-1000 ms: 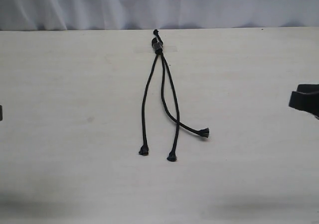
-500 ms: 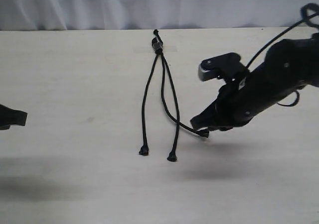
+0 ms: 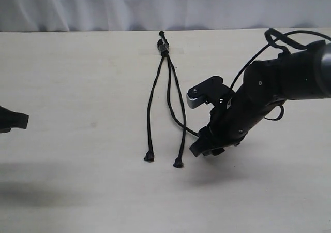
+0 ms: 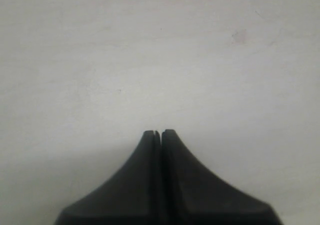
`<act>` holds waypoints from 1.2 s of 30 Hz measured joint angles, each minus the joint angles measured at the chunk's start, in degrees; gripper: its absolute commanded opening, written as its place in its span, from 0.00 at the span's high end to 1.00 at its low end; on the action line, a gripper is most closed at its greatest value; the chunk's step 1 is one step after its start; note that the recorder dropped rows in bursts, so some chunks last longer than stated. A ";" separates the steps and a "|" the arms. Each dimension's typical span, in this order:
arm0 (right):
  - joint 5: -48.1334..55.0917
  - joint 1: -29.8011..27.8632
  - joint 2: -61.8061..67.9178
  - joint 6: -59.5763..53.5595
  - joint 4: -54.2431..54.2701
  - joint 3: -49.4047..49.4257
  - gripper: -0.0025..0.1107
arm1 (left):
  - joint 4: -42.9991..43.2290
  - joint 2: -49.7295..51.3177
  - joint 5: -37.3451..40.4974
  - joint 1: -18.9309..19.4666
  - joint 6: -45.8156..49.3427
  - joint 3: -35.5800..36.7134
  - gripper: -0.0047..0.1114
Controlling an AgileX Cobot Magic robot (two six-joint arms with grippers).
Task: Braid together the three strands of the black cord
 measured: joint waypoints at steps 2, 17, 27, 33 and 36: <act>-1.42 0.00 0.55 -0.68 -0.28 0.00 0.53 | 0.00 0.00 -0.24 0.00 0.00 0.00 0.96; -8.04 0.00 4.61 -4.73 0.24 -2.91 0.94 | -0.40 0.00 -0.57 0.00 0.00 0.00 0.96; 3.89 4.02 2.21 -9.44 22.46 -18.63 0.94 | -1.66 0.00 -0.57 0.00 0.00 0.00 0.96; -0.34 13.41 10.74 -9.53 25.61 -23.02 0.87 | -1.76 0.00 -0.68 0.00 0.00 0.00 0.96; -0.65 15.32 14.98 -7.76 25.66 -25.48 0.70 | -1.76 0.00 -0.68 0.00 0.00 0.00 0.96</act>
